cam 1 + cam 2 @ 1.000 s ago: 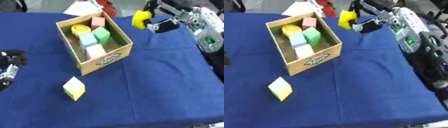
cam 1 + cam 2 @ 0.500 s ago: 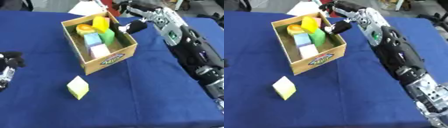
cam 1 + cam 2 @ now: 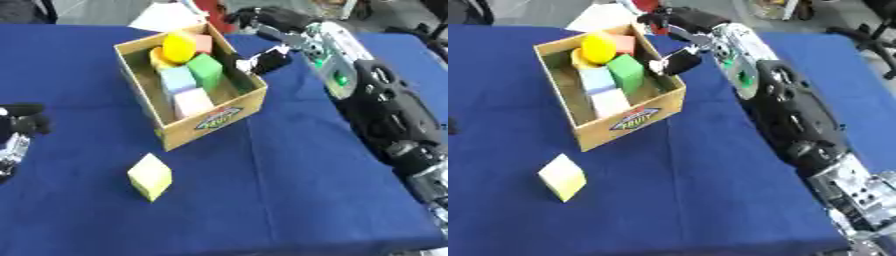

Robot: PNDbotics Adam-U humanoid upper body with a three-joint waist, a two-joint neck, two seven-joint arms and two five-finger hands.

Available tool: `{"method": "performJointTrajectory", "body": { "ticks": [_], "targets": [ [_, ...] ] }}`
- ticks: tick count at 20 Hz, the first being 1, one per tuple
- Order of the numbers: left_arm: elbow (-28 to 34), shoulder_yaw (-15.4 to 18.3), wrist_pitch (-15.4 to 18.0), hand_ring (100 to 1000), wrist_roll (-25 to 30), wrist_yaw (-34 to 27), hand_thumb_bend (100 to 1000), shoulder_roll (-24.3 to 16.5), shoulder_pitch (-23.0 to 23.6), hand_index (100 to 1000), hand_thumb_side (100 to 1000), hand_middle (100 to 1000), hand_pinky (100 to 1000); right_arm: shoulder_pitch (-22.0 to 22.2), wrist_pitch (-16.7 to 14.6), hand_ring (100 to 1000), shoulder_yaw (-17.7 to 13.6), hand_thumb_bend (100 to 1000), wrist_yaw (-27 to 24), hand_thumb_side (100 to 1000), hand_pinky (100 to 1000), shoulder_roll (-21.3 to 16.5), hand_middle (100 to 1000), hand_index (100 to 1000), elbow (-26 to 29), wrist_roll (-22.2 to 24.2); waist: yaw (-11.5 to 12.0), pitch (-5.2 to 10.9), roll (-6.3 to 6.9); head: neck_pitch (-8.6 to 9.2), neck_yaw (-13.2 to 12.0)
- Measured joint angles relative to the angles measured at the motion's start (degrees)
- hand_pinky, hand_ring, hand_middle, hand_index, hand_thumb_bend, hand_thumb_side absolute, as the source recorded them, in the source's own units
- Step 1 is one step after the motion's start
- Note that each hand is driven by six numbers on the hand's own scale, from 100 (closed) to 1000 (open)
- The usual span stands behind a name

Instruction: Pick up objects on the table and place them in the box.

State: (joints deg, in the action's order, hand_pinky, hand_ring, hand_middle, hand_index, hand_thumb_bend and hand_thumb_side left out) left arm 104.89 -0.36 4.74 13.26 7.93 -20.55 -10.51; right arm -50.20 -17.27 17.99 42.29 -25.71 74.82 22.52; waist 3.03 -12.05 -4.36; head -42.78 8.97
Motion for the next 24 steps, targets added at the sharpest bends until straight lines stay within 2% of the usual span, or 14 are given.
{"method": "performJointTrajectory", "body": {
  "ticks": [5, 9, 14, 20, 24],
  "targets": [
    [0.00, 0.67, -0.32, 624, -1.11, 0.00, 100, 0.00, 0.04, 776, 664, 596, 739, 2.83, -1.68, 862, 4.67, 125, -8.75, 480, 818, -2.70, 901, 975, 12.27, 7.93, -0.64, 0.00, 0.00, -0.06, -0.32],
    [0.02, 0.97, -0.64, 624, -2.24, 0.00, 100, 0.02, -0.10, 775, 660, 596, 739, 2.77, -2.76, 888, 8.98, 131, -12.34, 460, 839, -1.76, 927, 985, 17.42, 15.81, -0.05, 0.00, 0.00, -0.06, -0.24],
    [0.02, 0.96, -0.80, 622, -2.55, -0.06, 100, 0.39, -0.17, 775, 664, 594, 739, 1.36, -4.92, 923, 12.87, 178, -12.46, 418, 872, 3.27, 971, 1000, 18.20, 22.11, 1.10, 0.00, 0.00, -0.05, 0.23],
    [0.02, 0.91, -0.71, 621, -2.18, -0.38, 100, 0.42, -0.69, 776, 667, 593, 739, -0.79, -4.41, 967, 15.98, 232, -10.89, 370, 916, 8.32, 1000, 1000, 16.99, 22.63, 2.38, 0.00, 0.00, -0.01, 0.83],
    [0.02, 0.69, -0.66, 621, -1.72, -0.42, 100, 0.42, -1.09, 776, 669, 593, 739, -0.65, -5.10, 977, 18.69, 244, -8.57, 378, 925, 10.32, 1000, 1000, 14.46, 21.94, 3.22, 0.00, 0.00, 0.06, 1.26]
  ]
}}
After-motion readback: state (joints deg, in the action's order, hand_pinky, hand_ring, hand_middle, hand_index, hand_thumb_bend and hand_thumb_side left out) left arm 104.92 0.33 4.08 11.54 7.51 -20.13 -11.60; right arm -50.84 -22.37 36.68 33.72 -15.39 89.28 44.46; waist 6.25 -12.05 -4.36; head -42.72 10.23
